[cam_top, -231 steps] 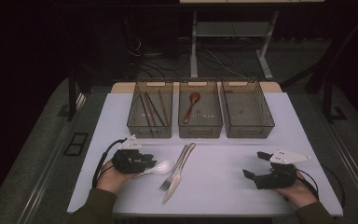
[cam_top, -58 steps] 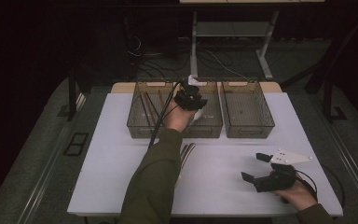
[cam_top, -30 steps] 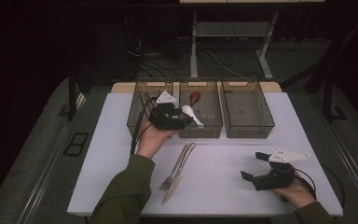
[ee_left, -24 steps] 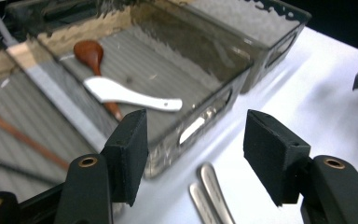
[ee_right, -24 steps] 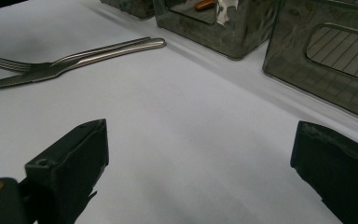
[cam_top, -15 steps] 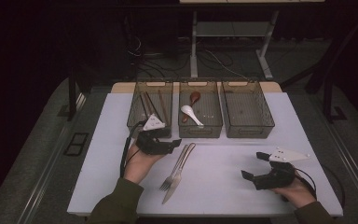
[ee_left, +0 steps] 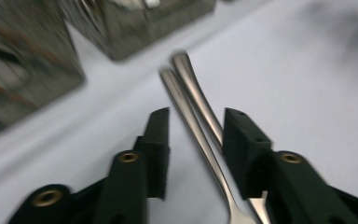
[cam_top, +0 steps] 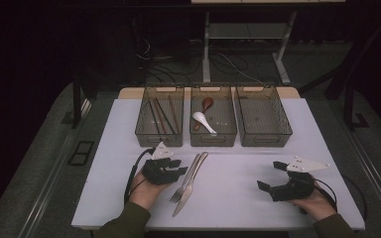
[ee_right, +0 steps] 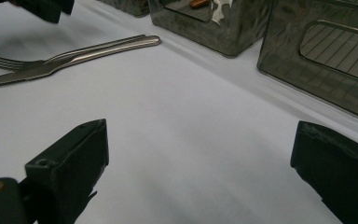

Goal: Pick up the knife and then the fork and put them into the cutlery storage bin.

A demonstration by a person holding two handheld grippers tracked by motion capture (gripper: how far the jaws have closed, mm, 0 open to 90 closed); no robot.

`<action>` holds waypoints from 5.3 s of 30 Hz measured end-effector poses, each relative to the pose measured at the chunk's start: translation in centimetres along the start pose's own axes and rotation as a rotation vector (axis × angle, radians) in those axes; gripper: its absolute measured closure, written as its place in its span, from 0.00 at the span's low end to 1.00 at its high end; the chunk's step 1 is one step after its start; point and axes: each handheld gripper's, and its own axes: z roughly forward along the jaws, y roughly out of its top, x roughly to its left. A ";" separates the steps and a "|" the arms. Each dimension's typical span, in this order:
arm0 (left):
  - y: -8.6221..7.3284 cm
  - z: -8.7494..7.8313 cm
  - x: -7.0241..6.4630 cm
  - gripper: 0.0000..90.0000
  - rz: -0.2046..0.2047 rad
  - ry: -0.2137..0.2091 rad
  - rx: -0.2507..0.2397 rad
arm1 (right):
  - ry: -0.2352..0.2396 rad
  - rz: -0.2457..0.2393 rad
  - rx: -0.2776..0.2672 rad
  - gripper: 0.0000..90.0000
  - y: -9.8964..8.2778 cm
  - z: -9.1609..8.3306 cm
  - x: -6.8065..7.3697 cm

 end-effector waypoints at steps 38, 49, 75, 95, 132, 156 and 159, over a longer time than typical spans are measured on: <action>-1.0 1.1 0.9 0.94 -0.013 0.057 0.127 | -0.008 -0.003 0.002 0.05 0.0 -0.1 0.2; 0.0 -0.6 1.6 0.94 0.047 0.003 0.078 | 0.019 -0.008 0.006 0.05 0.2 -0.2 0.0; 5.7 3.4 -3.6 0.94 0.434 -0.464 0.084 | 0.372 -0.277 0.220 0.34 7.2 4.2 3.0; 6.8 4.4 -6.1 0.94 0.536 -0.558 0.096 | 0.540 -0.346 0.419 0.80 6.9 7.4 4.1; 0.8 -2.1 1.2 0.39 0.176 -0.200 -0.153 | 0.214 -0.191 0.348 0.96 9.0 2.8 -2.3; -2.3 -3.2 2.3 0.01 0.083 -0.088 -0.179 | -0.043 0.005 0.214 0.96 15.2 1.2 -9.8; -2.2 -3.2 2.2 0.00 0.087 -0.079 -0.181 | -0.070 0.040 0.204 0.96 15.4 1.6 -10.9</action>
